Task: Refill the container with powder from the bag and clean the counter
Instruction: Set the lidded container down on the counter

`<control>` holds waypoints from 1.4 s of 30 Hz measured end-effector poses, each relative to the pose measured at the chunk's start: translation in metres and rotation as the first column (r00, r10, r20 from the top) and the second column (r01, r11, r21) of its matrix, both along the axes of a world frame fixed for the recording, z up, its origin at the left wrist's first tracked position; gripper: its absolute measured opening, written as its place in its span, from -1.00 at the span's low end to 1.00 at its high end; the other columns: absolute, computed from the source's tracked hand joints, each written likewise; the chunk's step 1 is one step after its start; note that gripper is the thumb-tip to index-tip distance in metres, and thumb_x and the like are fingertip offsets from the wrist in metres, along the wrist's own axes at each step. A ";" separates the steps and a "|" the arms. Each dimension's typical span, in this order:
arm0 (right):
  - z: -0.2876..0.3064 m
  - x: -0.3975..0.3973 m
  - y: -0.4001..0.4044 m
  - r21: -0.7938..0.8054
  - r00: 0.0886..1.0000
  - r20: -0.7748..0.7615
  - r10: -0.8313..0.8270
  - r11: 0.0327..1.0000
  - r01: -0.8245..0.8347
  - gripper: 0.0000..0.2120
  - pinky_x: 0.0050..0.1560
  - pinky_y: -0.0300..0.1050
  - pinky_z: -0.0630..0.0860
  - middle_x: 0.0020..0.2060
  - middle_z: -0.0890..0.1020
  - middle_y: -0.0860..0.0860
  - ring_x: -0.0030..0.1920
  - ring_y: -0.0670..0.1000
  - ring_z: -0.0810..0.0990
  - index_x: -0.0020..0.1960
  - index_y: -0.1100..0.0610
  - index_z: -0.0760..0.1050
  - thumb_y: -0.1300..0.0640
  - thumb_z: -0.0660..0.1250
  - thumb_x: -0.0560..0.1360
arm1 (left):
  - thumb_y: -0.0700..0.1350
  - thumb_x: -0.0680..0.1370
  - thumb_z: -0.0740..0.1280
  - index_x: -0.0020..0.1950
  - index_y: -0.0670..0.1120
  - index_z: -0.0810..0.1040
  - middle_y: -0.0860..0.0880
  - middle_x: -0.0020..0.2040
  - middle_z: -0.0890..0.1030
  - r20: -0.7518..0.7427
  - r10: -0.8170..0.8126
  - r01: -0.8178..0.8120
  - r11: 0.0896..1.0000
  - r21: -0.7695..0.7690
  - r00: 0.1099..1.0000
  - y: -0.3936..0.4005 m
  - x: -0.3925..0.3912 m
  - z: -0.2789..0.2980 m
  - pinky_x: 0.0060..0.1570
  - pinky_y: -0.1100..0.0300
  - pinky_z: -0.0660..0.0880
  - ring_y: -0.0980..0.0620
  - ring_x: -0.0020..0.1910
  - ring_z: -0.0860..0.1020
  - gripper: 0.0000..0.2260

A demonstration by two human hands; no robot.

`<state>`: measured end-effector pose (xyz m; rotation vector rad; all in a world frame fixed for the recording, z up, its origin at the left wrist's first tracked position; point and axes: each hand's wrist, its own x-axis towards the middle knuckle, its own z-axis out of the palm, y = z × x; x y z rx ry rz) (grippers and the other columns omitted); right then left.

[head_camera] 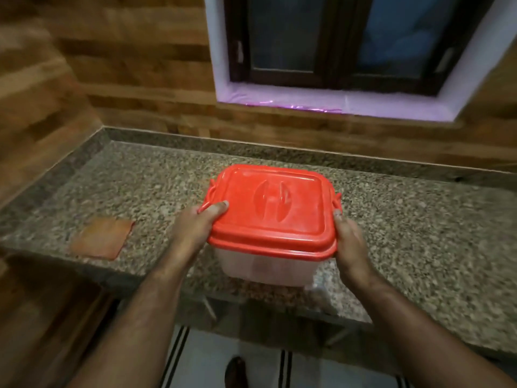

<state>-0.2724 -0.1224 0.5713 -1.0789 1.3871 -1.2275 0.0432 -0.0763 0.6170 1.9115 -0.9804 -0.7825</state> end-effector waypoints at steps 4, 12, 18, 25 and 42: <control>-0.006 -0.002 -0.047 0.037 0.989 -0.091 -0.115 0.992 0.119 -0.57 -0.17 -0.06 0.48 -0.31 0.65 0.00 -0.28 0.00 0.58 -0.18 0.14 0.62 -0.19 0.31 0.64 | 0.41 0.43 0.44 -0.23 0.00 0.71 0.00 -0.24 0.74 0.008 -0.094 0.093 0.995 0.033 0.996 -0.064 -0.003 -0.016 0.05 -0.02 0.60 -0.11 -0.10 0.72 -0.53; -0.011 -0.026 -0.081 0.026 0.951 -0.295 -0.093 0.994 0.105 -0.53 -0.13 0.08 0.63 -0.17 0.72 0.14 -0.19 0.09 0.65 -0.09 0.14 0.64 -0.25 0.25 0.59 | 0.43 0.55 0.35 0.01 -0.03 0.76 0.01 -0.17 0.78 0.063 -0.257 0.249 0.961 0.118 0.964 -0.109 -0.005 -0.022 -0.23 0.19 0.53 0.04 -0.20 0.74 -0.46; 0.005 -0.037 -0.102 0.083 0.953 -0.302 -0.018 0.995 0.046 -0.48 -0.18 0.02 0.56 -0.25 0.68 0.08 -0.24 0.09 0.63 -0.10 0.17 0.64 -0.28 0.25 0.62 | 0.39 0.70 0.13 -0.05 -0.09 0.74 -0.03 -0.23 0.77 0.040 -0.199 0.194 0.976 0.101 0.979 -0.127 -0.010 -0.011 -0.22 0.18 0.60 0.05 -0.30 0.75 -0.36; 0.013 -0.043 -0.113 0.015 0.738 -0.675 -0.015 0.999 0.034 -0.41 -0.18 -0.01 0.61 -0.32 0.69 0.08 -0.26 0.15 0.68 -0.21 0.19 0.62 -0.24 0.12 0.68 | 0.22 0.75 0.20 -0.08 -0.26 0.63 -0.26 -0.21 0.70 -0.021 -0.108 0.109 0.991 0.077 0.994 -0.137 -0.021 -0.018 -0.23 0.03 0.70 -0.19 -0.28 0.72 -0.43; -0.037 -0.064 -0.107 0.451 0.969 0.175 0.176 0.860 -0.238 -0.70 -0.26 -0.06 0.41 -0.28 0.57 0.11 -0.35 0.06 0.51 0.02 0.18 0.63 0.11 0.15 0.69 | -0.11 0.73 0.28 -0.12 -0.14 0.69 -0.05 -0.34 0.65 -0.412 -0.031 0.136 0.964 0.228 0.911 -0.114 -0.008 -0.053 -0.45 0.22 0.54 0.03 -0.43 0.60 -0.70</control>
